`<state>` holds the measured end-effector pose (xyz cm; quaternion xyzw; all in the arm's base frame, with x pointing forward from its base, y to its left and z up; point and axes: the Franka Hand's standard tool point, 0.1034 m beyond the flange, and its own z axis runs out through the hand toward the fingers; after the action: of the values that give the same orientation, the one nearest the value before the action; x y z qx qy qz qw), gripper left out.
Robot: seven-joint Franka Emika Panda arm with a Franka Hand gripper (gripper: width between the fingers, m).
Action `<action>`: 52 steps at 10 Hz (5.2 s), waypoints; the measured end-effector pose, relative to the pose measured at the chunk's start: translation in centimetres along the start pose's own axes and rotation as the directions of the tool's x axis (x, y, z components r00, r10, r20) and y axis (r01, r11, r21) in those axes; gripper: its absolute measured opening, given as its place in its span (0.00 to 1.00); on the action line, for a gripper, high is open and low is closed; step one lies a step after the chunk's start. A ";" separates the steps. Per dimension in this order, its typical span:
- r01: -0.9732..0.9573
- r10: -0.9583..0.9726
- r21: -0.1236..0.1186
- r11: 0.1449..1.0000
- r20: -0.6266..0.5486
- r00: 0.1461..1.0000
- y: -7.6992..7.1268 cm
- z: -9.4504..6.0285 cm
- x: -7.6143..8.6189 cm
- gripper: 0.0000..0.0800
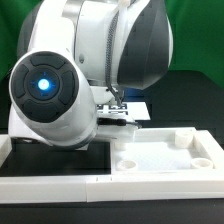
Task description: Assemble one leg
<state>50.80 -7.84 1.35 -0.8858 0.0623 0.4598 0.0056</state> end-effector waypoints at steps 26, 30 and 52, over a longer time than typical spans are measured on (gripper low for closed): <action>0.093 0.071 0.084 0.992 -0.988 0.136 -18.1 -11.8 -4.6 0.36; 0.109 -0.013 -0.002 0.994 -0.995 0.102 -19.7 -12.9 -4.2 0.36; 0.092 -0.074 -0.074 0.993 -0.997 -0.007 -19.3 -12.1 -0.6 0.62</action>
Offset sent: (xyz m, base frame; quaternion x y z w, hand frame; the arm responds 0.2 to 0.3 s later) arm 0.0018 0.0372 0.0876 0.0701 -0.0481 0.0094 0.9963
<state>62.51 10.55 7.93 -0.9528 -0.0014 -0.3034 -0.0076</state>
